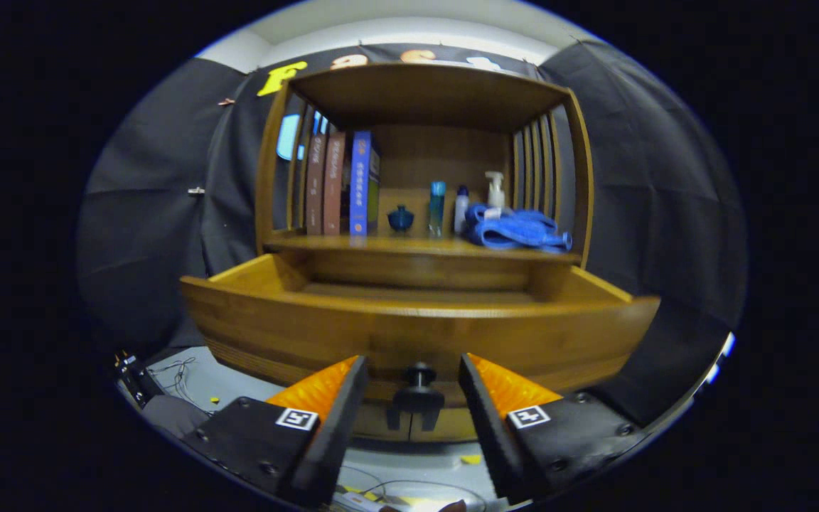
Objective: Pull open the drawer, take out the items inside it, and place them on the countertop above the cabinet.
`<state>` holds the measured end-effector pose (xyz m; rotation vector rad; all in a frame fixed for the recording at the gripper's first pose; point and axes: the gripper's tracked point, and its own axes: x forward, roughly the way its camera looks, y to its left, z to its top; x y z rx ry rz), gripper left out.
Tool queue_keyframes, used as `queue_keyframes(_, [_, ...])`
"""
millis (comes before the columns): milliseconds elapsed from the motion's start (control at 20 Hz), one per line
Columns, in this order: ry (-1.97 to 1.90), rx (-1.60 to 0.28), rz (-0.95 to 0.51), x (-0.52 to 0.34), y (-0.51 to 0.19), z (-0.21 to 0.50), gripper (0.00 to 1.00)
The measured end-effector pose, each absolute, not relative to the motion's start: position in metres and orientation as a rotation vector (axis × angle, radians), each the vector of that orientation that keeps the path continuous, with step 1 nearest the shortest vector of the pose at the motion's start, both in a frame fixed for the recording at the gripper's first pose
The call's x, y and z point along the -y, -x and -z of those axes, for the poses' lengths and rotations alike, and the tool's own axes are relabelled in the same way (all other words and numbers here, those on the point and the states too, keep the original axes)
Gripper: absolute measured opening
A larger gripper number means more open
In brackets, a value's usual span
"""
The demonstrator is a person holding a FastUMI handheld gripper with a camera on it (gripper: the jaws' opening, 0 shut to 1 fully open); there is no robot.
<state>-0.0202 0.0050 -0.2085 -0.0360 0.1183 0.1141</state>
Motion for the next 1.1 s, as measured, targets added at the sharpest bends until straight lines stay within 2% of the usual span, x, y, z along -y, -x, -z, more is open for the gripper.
queue_keyframes(150, [0.066, -0.090, -0.153, -0.016, 0.021, 0.143, 1.00])
queue_keyframes(300, [-0.006, -0.137, -0.128, -0.013, 0.000, 0.109, 0.99])
queue_keyframes(500, [-0.103, -0.310, -0.081, -0.003, -0.044, 0.105, 0.99])
queue_keyframes(900, [-0.093, -0.874, -0.028, 0.021, -0.124, 0.207, 1.00])
queue_keyframes(1100, [0.000, -1.049, 0.002, 0.020, -0.130, 0.267, 0.97])
